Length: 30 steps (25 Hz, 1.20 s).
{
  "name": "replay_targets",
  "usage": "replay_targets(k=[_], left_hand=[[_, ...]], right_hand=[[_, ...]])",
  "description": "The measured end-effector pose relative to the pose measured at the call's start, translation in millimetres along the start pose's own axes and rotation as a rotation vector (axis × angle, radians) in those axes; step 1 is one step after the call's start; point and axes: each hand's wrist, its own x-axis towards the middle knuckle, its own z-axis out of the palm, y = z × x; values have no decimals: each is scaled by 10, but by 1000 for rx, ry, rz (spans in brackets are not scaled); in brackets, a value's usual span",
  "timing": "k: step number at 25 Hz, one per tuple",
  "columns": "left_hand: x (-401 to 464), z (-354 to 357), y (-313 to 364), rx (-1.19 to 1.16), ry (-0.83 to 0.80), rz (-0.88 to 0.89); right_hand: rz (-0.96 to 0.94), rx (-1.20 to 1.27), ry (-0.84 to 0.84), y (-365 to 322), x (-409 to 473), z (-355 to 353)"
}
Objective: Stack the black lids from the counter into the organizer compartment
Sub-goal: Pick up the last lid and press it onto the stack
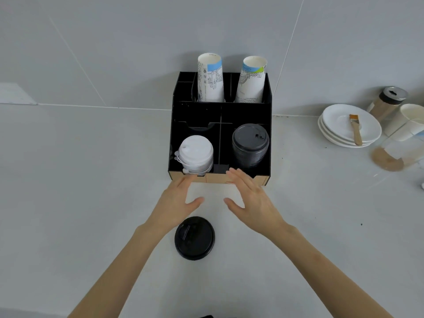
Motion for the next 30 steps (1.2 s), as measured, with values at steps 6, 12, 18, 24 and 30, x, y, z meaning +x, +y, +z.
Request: replay_targets(k=[6,12,18,24,30], left_hand=[[-447,135,-276,-22,-27,-134],[-765,268,-370,2,-90,-222],[-861,357,-409,28,-74,-270],[-865,411,-355,12,-84,-253],[-774,488,-275,42,-92,-199]], right_hand=[[-36,-4,-186,-123,-171,277],[-36,26,-373,-225,-266,482],[-8,51,-391,-285,-277,559],[28,68,-381,-260,-307,616],[67,63,-345,-203,-359,595]])
